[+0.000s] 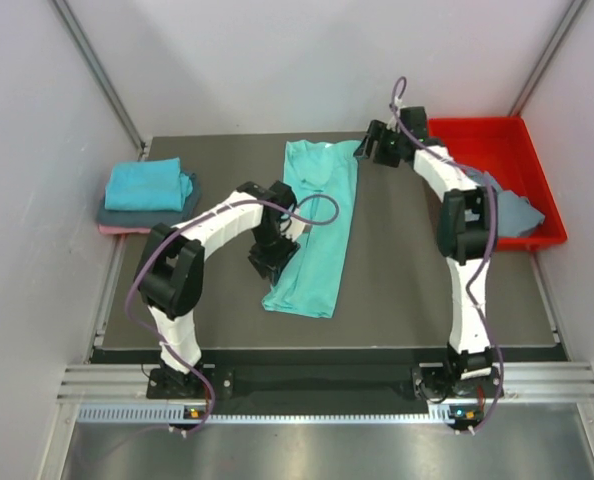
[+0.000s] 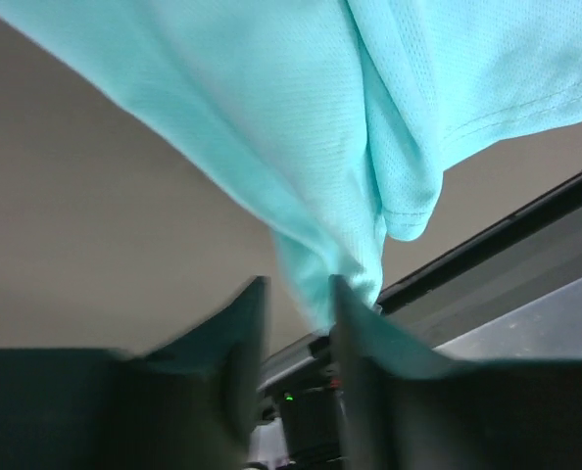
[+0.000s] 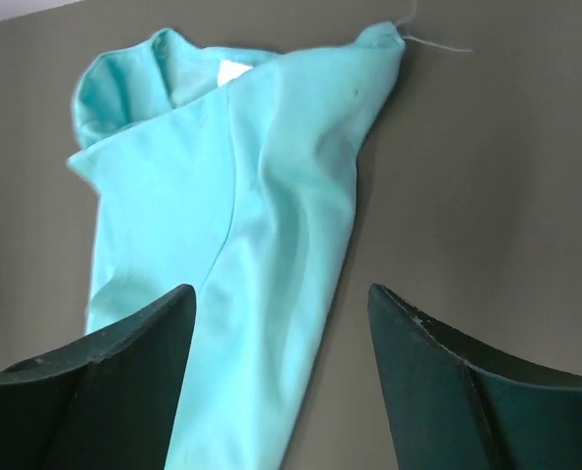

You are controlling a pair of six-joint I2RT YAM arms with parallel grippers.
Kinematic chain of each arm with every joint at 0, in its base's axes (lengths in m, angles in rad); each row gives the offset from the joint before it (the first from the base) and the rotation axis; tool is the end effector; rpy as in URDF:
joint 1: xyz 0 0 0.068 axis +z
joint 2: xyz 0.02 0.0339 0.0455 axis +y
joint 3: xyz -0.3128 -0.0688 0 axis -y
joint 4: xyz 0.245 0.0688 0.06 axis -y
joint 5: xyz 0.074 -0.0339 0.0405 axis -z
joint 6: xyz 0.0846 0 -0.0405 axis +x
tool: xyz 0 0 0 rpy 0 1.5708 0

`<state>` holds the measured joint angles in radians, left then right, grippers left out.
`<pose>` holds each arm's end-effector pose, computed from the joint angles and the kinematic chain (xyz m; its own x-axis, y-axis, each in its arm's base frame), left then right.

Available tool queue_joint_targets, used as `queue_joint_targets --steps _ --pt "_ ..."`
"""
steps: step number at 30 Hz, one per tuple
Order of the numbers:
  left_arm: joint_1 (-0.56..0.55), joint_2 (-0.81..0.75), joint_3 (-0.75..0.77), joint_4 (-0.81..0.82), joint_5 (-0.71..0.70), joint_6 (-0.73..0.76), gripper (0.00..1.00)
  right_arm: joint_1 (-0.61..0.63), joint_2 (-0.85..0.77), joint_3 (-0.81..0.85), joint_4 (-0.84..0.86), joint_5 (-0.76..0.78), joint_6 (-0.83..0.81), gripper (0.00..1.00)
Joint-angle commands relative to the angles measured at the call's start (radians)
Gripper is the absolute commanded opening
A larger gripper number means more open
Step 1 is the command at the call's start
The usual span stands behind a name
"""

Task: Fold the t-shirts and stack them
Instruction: Fold the tshirt

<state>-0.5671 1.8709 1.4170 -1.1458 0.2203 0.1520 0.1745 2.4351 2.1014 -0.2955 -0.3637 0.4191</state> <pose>0.2890 -0.2060 0.2023 -0.7548 0.6559 -0.0045 0.6406 0.7356 -0.2203 0.6180 0.1395 0.2029 -0.7107 0.2609 -0.6533 -0.1711 0.8367 0.5202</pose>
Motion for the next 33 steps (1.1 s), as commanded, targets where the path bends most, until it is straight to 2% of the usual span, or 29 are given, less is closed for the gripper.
queue_joint_targets --steps 1,3,4,6,9,12,15,18,23,28,33 --pt "0.079 -0.072 0.066 -0.019 -0.035 -0.014 0.48 -0.044 -0.281 -0.123 -0.099 -0.044 -0.036 0.72" --pt "0.124 -0.091 0.062 -0.015 -0.006 -0.020 0.50 -0.053 -0.408 -0.289 -0.142 -0.087 -0.022 0.72" --pt "0.169 -0.098 0.059 -0.009 0.029 -0.029 0.56 -0.053 -0.447 -0.346 -0.149 -0.107 -0.011 0.71" --pt "0.231 -0.107 0.036 0.007 0.068 -0.052 0.60 -0.049 -0.549 -0.523 -0.175 -0.167 0.030 0.70" --pt "0.265 -0.115 -0.007 0.034 0.100 -0.094 0.61 -0.026 -0.651 -0.714 -0.148 -0.233 0.104 0.69" --pt "0.295 -0.115 -0.062 0.049 0.175 -0.144 0.63 0.006 -0.718 -1.003 -0.065 -0.289 0.191 0.68" --pt "0.311 -0.111 -0.131 0.090 0.267 -0.199 0.63 0.057 -0.777 -1.150 -0.018 -0.317 0.247 0.68" --pt "0.312 -0.105 -0.191 0.138 0.352 -0.242 0.63 0.109 -0.812 -1.254 0.018 -0.343 0.286 0.67" --pt "0.312 -0.092 -0.239 0.164 0.402 -0.262 0.64 0.166 -0.802 -1.362 0.148 -0.389 0.372 0.65" --pt "0.312 -0.088 -0.279 0.198 0.432 -0.279 0.63 0.235 -0.771 -1.396 0.271 -0.409 0.446 0.65" --pt "0.312 -0.085 -0.303 0.219 0.436 -0.299 0.62 0.295 -0.752 -1.408 0.314 -0.393 0.489 0.62"
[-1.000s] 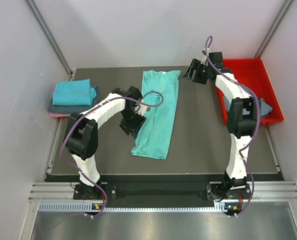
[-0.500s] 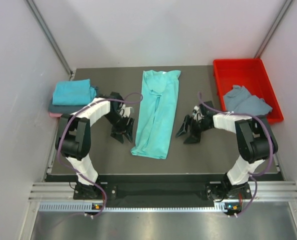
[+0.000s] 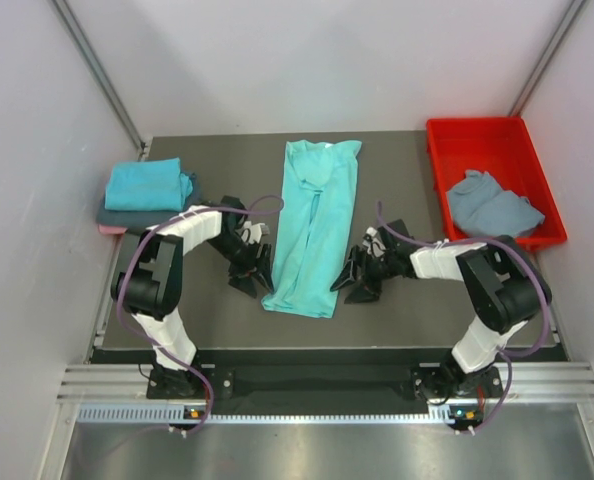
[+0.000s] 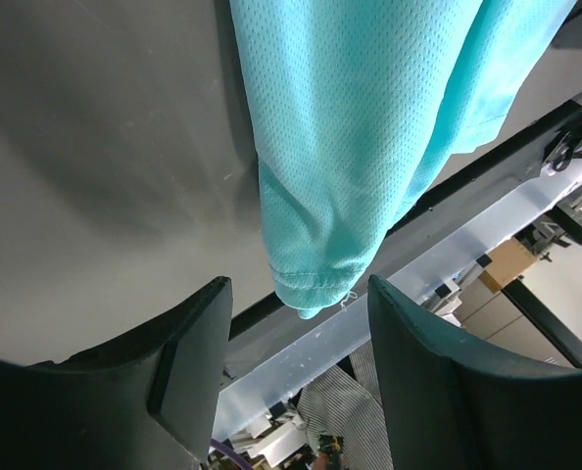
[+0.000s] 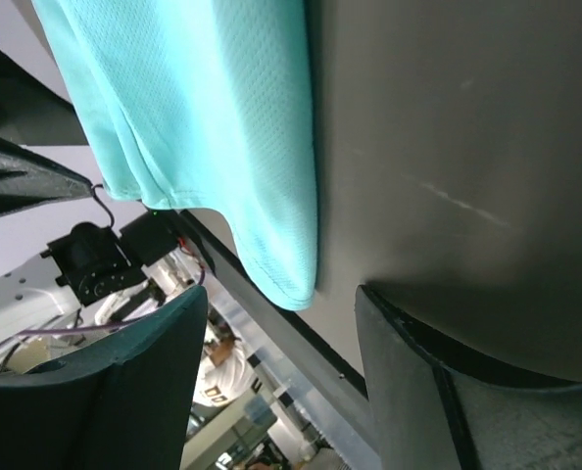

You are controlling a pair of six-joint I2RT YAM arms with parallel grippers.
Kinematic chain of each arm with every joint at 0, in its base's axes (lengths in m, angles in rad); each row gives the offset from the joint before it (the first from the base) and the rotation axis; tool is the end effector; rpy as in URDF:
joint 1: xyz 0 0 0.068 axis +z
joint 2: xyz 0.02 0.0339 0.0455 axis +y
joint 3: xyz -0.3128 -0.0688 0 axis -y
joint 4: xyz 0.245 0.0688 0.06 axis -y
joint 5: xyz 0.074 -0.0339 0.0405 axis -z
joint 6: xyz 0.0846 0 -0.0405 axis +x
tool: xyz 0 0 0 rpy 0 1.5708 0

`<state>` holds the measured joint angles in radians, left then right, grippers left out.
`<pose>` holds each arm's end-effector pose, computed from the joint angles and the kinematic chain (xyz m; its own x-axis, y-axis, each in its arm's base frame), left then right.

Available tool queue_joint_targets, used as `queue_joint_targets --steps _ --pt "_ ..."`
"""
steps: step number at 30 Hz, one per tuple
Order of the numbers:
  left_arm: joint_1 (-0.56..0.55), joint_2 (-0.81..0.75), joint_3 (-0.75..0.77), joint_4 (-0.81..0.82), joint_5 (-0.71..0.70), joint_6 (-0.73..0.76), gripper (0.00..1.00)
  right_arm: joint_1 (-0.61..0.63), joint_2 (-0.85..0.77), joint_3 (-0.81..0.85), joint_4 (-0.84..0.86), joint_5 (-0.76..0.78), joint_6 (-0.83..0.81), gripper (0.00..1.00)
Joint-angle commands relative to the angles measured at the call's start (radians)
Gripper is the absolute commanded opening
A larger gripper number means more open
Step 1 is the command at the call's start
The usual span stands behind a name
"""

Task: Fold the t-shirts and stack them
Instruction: Fold the tshirt

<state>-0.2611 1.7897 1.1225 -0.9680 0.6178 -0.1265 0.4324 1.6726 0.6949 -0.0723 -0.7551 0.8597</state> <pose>0.2852 -0.1269 0.1717 -0.9784 0.1550 0.1368 0.0514 0.8233 -0.5653 0.2535 0.1809 0.1374 -0.9798 0.1554 0.1257 0.1955 0.6137 0.7650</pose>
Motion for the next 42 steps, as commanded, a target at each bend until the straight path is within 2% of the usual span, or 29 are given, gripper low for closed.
queue_joint_targets --steps 1,6,19,25,28,29,37,42 --pt "0.006 -0.004 -0.009 0.045 0.034 -0.025 0.62 0.054 0.013 0.002 0.074 0.006 0.045 0.61" --pt "0.006 -0.026 -0.009 0.045 -0.010 -0.035 0.61 0.095 0.035 0.011 0.016 0.066 0.039 0.56" --pt "0.006 -0.055 -0.038 0.049 -0.029 -0.036 0.58 0.199 0.110 0.020 0.146 0.114 0.116 0.43" --pt "0.006 -0.072 -0.047 0.049 -0.044 -0.032 0.58 0.221 0.107 0.026 0.158 0.117 0.121 0.24" --pt "0.006 -0.079 -0.052 0.049 -0.058 -0.030 0.58 0.221 0.096 0.022 0.152 0.126 0.108 0.04" --pt "0.006 -0.082 -0.052 0.049 -0.059 -0.030 0.58 0.220 0.089 0.023 0.138 0.135 0.101 0.00" --pt "0.006 -0.093 -0.070 0.057 -0.063 -0.048 0.60 0.088 -0.051 -0.027 -0.041 0.178 -0.036 0.00" --pt "0.005 -0.053 -0.069 0.069 0.006 -0.088 0.62 0.046 -0.100 -0.043 -0.107 0.184 -0.088 0.00"
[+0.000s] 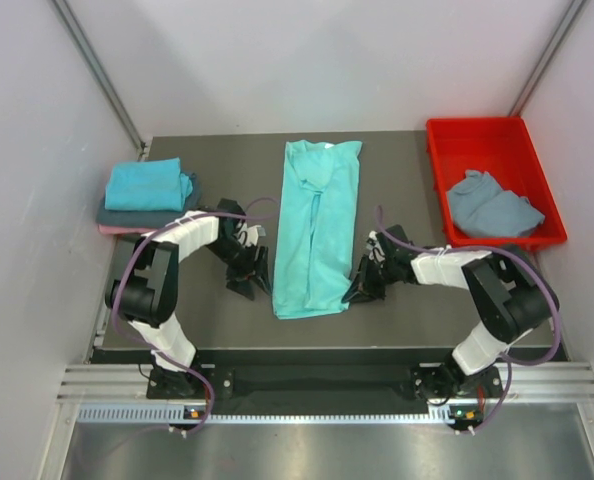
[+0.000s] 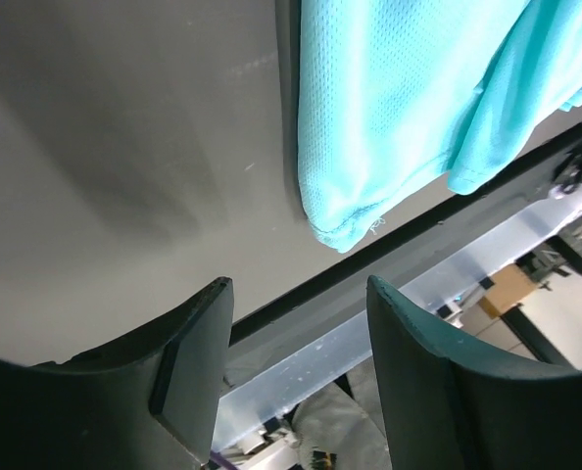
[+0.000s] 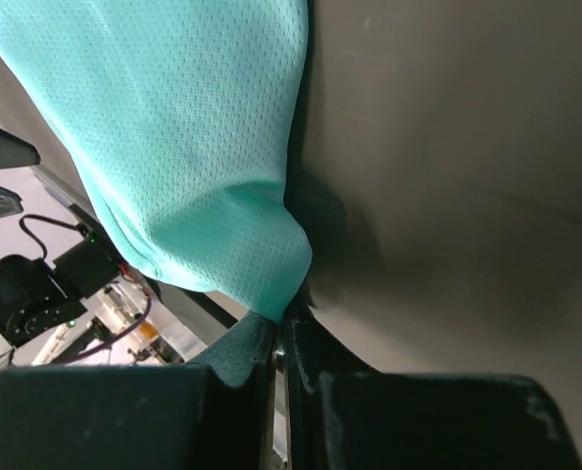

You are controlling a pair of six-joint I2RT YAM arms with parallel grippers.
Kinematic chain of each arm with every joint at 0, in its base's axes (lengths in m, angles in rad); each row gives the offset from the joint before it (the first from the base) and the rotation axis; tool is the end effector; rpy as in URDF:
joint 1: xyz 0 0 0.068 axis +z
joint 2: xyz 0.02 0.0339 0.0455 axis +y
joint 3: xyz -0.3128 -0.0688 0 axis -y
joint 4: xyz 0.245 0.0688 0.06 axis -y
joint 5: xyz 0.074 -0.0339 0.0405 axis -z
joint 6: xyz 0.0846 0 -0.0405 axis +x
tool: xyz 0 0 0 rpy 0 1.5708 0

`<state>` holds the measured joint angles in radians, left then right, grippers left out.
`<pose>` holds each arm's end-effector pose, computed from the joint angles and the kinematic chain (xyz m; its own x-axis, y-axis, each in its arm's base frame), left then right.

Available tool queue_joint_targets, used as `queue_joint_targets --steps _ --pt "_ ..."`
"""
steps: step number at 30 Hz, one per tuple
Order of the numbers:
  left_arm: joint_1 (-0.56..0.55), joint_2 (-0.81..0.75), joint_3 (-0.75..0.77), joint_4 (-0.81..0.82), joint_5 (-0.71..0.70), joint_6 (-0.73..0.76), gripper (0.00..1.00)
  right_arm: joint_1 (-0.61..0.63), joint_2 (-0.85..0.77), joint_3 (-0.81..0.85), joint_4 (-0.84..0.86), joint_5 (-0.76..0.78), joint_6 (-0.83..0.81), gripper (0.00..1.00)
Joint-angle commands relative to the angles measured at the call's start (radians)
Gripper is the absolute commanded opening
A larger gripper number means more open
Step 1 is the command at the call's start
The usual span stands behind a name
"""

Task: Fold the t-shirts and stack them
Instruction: Fold the tshirt

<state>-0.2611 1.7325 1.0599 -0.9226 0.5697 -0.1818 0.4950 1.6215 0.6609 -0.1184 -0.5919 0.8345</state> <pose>0.2740 -0.1205 0.1713 -0.9869 0.1061 0.1215 0.0267 0.8501 -0.5259 0.2359 0.1810 0.1324 -0.9848 0.1672 0.0473 0.1543 0.7166 0.6802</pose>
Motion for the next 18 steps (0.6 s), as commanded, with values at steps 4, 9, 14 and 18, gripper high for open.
queue_joint_targets --steps 4,9,14,18 --pt "-0.018 0.053 0.005 0.053 0.079 -0.068 0.61 -0.022 -0.071 -0.029 -0.052 0.023 -0.060 0.00" --pt "-0.062 0.108 0.026 0.060 0.078 -0.079 0.61 -0.021 -0.080 -0.027 -0.052 0.021 -0.055 0.00" --pt "-0.121 0.169 0.052 0.074 0.094 -0.091 0.56 -0.019 -0.089 -0.029 -0.047 0.018 -0.051 0.00" --pt "-0.168 0.199 0.087 0.071 0.098 -0.093 0.53 -0.019 -0.094 -0.035 -0.044 0.020 -0.048 0.00"
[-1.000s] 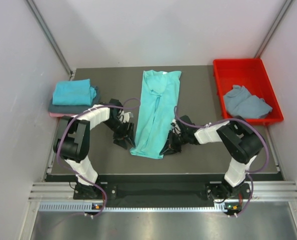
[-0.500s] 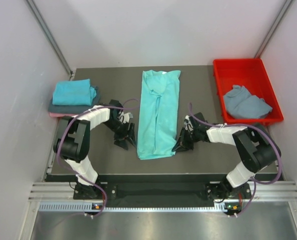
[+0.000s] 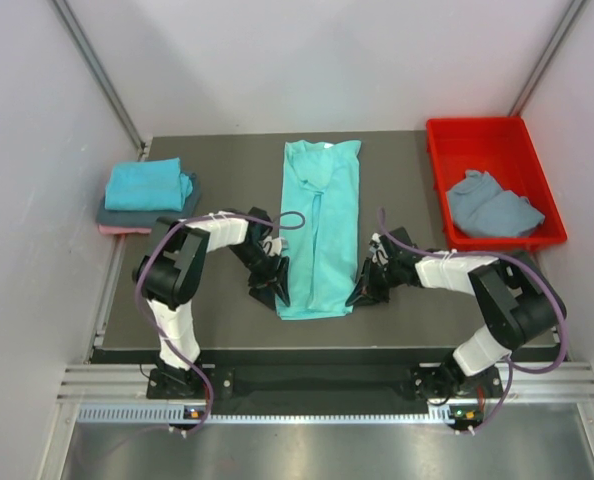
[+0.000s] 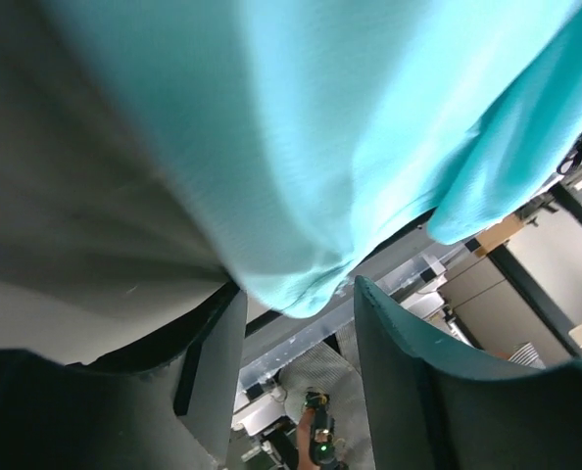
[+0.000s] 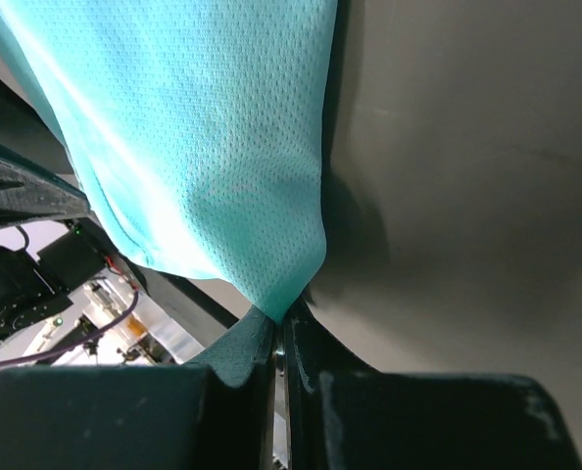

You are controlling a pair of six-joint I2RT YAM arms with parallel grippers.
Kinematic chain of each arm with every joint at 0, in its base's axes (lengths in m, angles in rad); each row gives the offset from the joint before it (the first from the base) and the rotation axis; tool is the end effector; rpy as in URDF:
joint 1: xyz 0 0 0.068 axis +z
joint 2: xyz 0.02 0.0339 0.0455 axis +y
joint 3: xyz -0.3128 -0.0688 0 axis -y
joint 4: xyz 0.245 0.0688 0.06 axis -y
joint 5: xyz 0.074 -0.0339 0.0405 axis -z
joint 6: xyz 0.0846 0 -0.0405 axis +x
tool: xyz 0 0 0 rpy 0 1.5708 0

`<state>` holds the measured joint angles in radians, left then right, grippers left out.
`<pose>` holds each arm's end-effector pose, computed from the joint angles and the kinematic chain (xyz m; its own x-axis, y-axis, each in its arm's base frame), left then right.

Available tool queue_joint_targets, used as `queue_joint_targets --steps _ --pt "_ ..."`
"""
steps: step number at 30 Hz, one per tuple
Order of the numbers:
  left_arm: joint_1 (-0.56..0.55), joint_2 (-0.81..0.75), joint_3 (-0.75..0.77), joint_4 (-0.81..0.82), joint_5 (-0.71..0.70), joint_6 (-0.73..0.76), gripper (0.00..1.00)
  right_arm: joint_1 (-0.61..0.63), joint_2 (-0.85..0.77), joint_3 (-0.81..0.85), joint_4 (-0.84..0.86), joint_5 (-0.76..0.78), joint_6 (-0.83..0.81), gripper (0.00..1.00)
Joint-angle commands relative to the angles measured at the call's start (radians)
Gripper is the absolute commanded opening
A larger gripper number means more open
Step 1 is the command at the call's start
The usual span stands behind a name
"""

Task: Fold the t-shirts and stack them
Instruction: Fold the tshirt

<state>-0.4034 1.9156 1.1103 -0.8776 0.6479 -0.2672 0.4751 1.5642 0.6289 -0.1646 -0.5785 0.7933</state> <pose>0.2770 -0.1737 0.1322 -0.9478 0.1756 0.2662 0.0007 0.8359 -0.5489 0.2255 0.1680 0.1357 -0.9861 0.1638 0.0290 0.1414 0.7332 0.6651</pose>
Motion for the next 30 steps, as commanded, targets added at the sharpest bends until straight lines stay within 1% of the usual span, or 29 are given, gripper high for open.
queue_joint_targets --steps 1,5,6,8,9,10,12,13,14,17,20,25,30 --pt "-0.040 0.019 0.042 0.031 0.021 -0.007 0.52 -0.001 -0.038 -0.003 0.002 0.005 -0.005 0.00" --pt "-0.054 0.034 0.049 0.032 0.021 -0.010 0.44 -0.001 -0.038 -0.003 0.014 0.003 0.001 0.00" --pt "-0.055 0.037 0.051 0.031 0.019 -0.010 0.40 -0.003 -0.038 -0.003 0.017 0.003 0.006 0.00" --pt "-0.055 0.034 0.049 0.022 0.019 -0.010 0.36 -0.003 -0.035 -0.003 0.022 0.003 0.006 0.00" --pt "-0.055 0.030 0.043 0.020 0.016 -0.010 0.33 -0.003 -0.033 -0.001 0.025 0.002 0.007 0.00" --pt "-0.055 0.025 0.039 0.019 0.010 -0.009 0.24 -0.004 -0.032 -0.001 0.027 0.002 0.010 0.00" --pt "-0.055 0.005 0.022 0.012 0.010 -0.007 0.15 -0.007 -0.033 -0.003 0.033 0.000 0.012 0.00" --pt "-0.055 -0.004 0.017 0.009 0.006 -0.006 0.04 -0.010 -0.035 -0.003 0.033 0.000 0.012 0.00" --pt "-0.055 -0.021 0.014 0.009 0.004 -0.004 0.02 -0.012 -0.039 -0.003 0.031 -0.001 0.011 0.00" --pt "-0.055 -0.052 0.010 0.000 -0.001 0.002 0.00 -0.012 -0.070 0.015 0.024 -0.004 -0.003 0.00" --pt "-0.055 -0.075 0.045 -0.032 -0.027 0.023 0.00 -0.012 -0.118 0.058 -0.021 0.002 -0.055 0.00" --pt "-0.055 -0.095 0.186 -0.106 -0.082 0.086 0.00 -0.012 -0.194 0.161 -0.116 0.014 -0.123 0.00" --pt "-0.054 -0.087 0.308 -0.139 -0.142 0.132 0.00 -0.020 -0.204 0.236 -0.134 0.034 -0.163 0.00"
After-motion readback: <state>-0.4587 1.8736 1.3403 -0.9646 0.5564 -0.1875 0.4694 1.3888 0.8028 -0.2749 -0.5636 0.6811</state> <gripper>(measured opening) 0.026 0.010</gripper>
